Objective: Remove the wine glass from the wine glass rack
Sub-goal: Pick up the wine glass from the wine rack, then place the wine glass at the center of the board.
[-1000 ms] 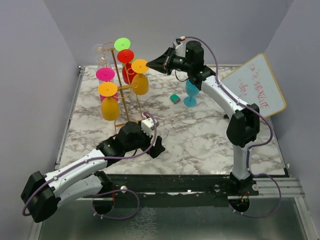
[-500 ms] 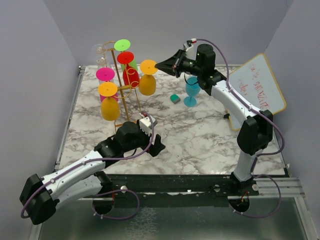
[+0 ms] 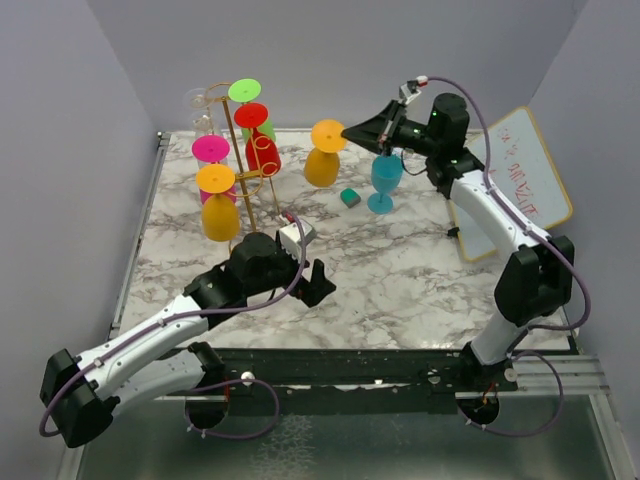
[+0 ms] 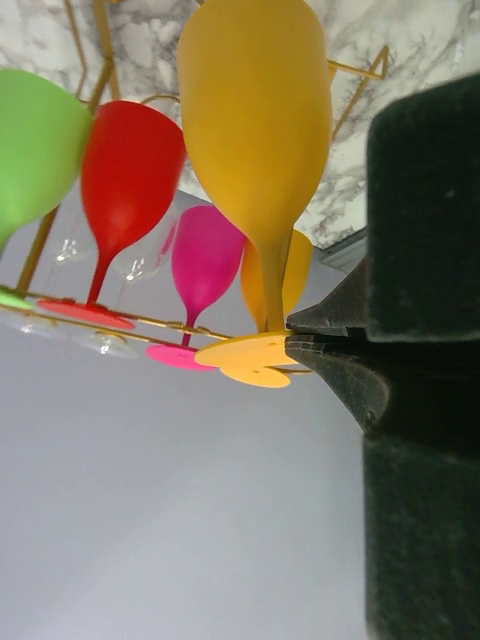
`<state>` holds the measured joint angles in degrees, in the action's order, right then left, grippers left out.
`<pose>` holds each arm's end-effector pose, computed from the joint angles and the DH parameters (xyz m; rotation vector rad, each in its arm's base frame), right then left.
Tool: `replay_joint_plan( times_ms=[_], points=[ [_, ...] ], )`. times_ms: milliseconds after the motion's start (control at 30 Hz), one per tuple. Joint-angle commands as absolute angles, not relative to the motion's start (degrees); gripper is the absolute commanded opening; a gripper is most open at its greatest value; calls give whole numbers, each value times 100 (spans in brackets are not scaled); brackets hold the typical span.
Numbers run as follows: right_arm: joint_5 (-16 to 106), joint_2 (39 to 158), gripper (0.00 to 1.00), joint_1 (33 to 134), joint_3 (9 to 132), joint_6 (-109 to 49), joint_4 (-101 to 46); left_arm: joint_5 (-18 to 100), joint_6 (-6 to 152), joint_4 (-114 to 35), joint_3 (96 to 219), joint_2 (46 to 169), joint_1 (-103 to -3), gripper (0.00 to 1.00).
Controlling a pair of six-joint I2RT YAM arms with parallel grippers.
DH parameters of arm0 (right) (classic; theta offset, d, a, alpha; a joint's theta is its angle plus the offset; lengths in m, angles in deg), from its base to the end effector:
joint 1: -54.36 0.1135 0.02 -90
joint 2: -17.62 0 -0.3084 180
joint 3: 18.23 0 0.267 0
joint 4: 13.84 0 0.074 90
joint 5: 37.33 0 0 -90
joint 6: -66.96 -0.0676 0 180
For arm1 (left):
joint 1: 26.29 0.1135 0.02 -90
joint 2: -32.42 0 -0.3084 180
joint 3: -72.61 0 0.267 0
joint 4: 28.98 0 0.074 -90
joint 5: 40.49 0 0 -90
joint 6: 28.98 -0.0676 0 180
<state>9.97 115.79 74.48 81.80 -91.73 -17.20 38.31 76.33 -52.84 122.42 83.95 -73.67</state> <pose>0.4108 0.1993 0.4242 0.1147 1.9089 1.7173 0.1404 -0.1719 0.2864 0.7115 2.0016 -0.8724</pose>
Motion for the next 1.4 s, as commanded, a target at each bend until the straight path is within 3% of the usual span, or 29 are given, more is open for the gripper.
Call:
replay_joint_plan(
  times_ms=[0,133,267,533,667,867,967,1167,1367],
  points=[
    [194,10953,0,6979,8111,-8603,-1380,3296,7674,-5472,12633,8218,-7378,99],
    [405,10319,0,6947,7960,-7426,-2299,3337,7642,-5251,12793,8298,-7377,99],
    [345,9567,1,6923,7039,-6673,-2163,3359,7870,-4725,12780,8398,-7376,99],
    [1088,8097,0,6921,5773,-4939,-3198,3145,8831,-2735,12006,8012,-7375,98],
    [722,7415,1,6921,4879,-4853,-2909,3457,8957,-2575,11950,7855,-7375,93],
    [-99,7286,1,6925,4823,-4448,-3638,3802,9096,-2390,12014,7815,-7379,90],
    [-584,7310,1,6923,4419,-4937,-3077,3851,9192,-2222,12020,7916,-7383,90],
    [-1089,7374,0,6932,4050,-5338,-2339,3882,9407,-2082,12072,8189,-7375,84],
    [-1237,7618,0,6930,3990,-5413,-2062,3474,9626,-1664,12206,8756,-7383,62]
  ],
)
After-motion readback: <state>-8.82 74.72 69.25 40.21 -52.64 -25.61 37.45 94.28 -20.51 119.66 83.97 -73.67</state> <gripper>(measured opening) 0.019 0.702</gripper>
